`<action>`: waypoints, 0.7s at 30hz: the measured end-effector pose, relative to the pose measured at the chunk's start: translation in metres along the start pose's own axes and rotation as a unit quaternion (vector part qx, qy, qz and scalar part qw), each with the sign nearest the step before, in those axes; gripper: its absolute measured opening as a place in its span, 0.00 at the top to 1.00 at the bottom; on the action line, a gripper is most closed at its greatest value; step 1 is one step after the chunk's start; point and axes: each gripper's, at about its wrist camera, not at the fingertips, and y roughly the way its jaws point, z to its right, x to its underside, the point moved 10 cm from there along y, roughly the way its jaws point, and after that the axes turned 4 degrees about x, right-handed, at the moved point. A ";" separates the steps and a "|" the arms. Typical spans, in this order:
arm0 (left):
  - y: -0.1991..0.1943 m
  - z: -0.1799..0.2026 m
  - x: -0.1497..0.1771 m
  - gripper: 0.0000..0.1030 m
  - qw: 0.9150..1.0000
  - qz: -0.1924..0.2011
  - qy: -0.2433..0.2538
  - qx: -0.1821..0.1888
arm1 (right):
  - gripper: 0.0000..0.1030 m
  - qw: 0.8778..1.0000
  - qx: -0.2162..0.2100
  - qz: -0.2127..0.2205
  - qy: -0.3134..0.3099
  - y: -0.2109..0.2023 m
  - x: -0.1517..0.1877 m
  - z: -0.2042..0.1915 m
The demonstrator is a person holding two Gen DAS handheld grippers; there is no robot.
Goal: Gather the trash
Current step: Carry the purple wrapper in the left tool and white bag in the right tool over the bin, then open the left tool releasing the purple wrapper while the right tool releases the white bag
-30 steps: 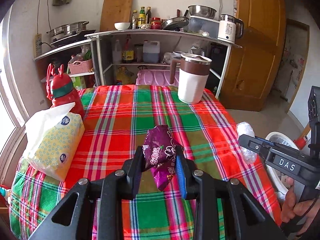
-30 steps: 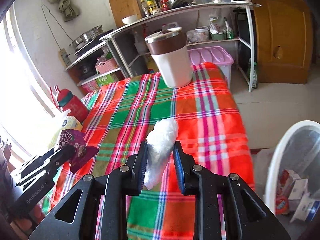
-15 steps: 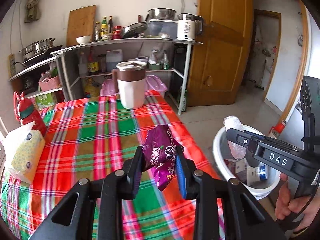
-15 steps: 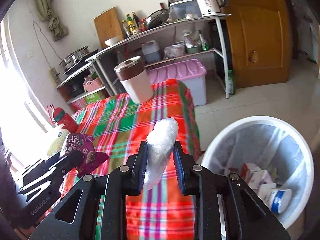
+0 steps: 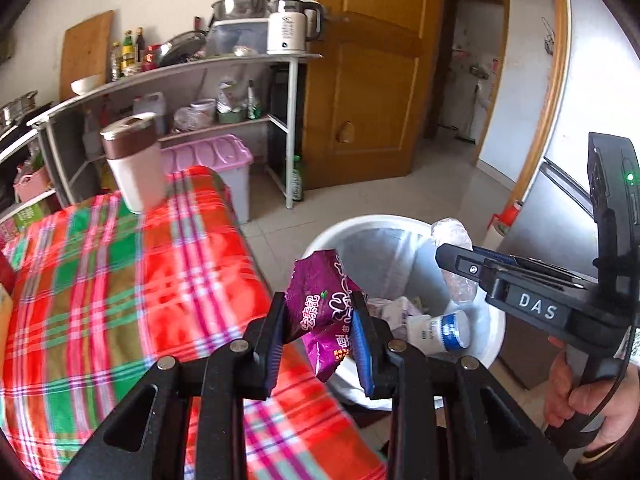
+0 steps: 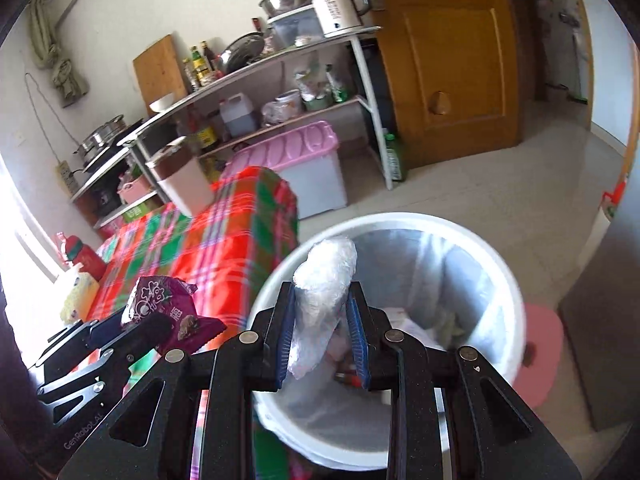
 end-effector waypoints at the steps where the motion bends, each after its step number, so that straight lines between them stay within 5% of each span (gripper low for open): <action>1: 0.005 0.006 0.002 0.69 1.000 -0.006 0.000 0.006 | 0.74 1.000 0.004 -0.005 -0.001 0.002 0.002 0.007; 16: 0.047 0.052 0.018 0.65 0.998 -0.049 0.012 0.031 | 0.72 0.997 0.046 -0.065 0.008 0.032 0.031 0.065; 21: 0.047 0.051 0.019 0.52 0.998 -0.051 0.006 0.035 | 0.51 0.996 0.054 -0.064 0.009 0.033 0.033 0.065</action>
